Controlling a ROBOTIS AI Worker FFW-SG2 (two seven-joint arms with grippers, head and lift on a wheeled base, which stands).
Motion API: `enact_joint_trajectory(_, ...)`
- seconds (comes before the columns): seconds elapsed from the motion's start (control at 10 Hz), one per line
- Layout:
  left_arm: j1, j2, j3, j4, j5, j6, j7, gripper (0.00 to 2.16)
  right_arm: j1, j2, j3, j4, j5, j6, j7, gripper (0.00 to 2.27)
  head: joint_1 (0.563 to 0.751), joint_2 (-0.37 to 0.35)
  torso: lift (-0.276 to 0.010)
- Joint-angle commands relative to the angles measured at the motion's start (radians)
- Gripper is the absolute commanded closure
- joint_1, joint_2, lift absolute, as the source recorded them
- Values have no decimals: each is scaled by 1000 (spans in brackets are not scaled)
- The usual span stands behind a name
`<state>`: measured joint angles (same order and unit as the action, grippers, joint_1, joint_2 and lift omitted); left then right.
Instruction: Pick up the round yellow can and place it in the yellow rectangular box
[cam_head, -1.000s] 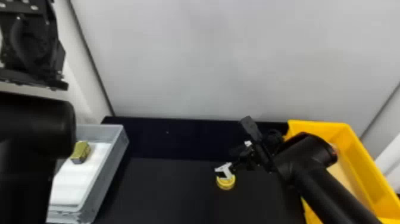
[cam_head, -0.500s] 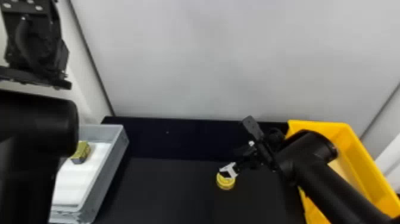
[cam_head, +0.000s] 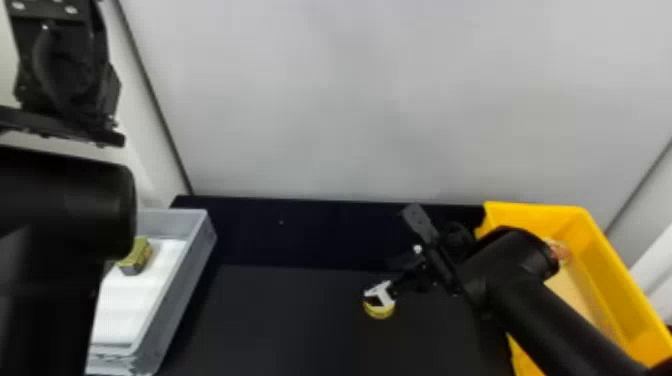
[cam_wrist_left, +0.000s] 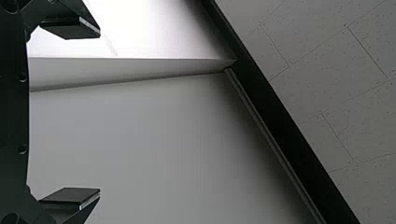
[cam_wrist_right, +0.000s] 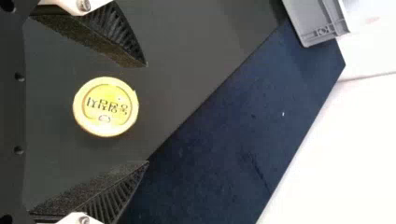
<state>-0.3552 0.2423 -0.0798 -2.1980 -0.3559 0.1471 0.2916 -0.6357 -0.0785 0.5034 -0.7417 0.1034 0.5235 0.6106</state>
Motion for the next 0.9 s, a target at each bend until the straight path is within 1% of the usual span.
enact_joint_trajectory(0.0,1,0,0,0,0,0,0,88,7,5,9,8,-4,-3,2,-2,663,54,-10)
enact_joint_trajectory(0.2,1,0,0,0,0,0,0,88,13,3,17,10,-5,-3,9,-2,663,54,-10)
enact_joint_trajectory(0.4,1,0,0,0,0,0,0,88,13,-6,57,13,-11,-2,22,-2,663,54,-10)
enact_joint_trajectory(0.8,1,-1,0,0,0,0,0,88,8,-9,52,59,12,-43,32,-2,663,54,-10)
